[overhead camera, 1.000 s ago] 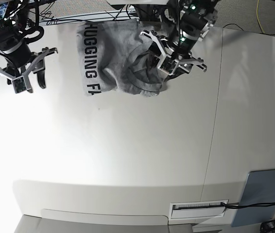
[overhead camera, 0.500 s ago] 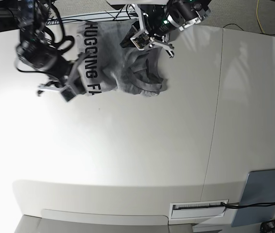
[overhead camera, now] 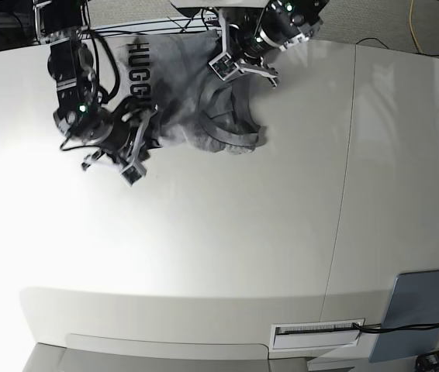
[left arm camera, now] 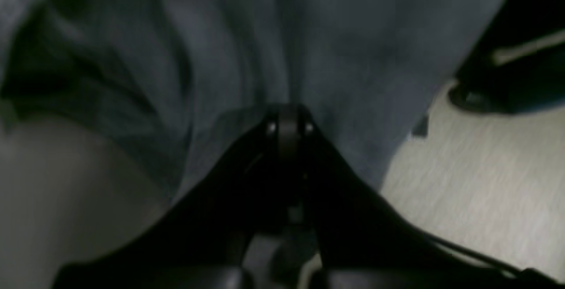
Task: Fold the T-shirt properly
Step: 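Grasp the printed side with right gripper and lift shirt with both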
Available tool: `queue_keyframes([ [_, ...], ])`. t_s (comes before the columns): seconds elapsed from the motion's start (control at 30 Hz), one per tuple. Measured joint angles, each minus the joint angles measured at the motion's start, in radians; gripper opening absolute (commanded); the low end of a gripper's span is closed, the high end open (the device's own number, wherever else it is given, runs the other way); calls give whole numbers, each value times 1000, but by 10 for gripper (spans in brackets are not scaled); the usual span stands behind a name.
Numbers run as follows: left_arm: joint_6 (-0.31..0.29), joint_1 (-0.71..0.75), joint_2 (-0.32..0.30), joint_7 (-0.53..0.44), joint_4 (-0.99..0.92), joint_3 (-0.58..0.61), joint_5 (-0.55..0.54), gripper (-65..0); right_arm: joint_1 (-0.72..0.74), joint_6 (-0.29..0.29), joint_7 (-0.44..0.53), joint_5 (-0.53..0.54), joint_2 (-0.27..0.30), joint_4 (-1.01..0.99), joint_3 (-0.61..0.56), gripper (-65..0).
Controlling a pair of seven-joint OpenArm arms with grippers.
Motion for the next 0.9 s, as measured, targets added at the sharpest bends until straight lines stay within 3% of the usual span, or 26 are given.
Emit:
queue_keyframes([
  [0.17, 67, -86, 6, -39, -90, 4, 45, -650, 19, -12, -1, -33, 0, -3, 2, -650],
  [0.37, 40, -187, 18, -108, -202, -70, 20, -650, 20, -17, 18, -35, 0, -3, 2, -650],
  [0.47, 48, -228, 19, -76, -216, -133, 18, -650, 20, -82, 52, -58, 0, -3, 2, -650],
  [0.63, 68, -216, -4, 45, -126, -248, -78, -650, 37, -175, 56, -147, 0, -3, 3, -650],
  [0.77, -10, -181, 0, 79, 33, -327, -184, -650, 43, -212, 53, -166, -2, -3, 32, -650],
  [0.9, -41, -87, 2, 111, 170, -395, -247, -650, 42, -214, 52, -134, 1, -4, 65, -650],
])
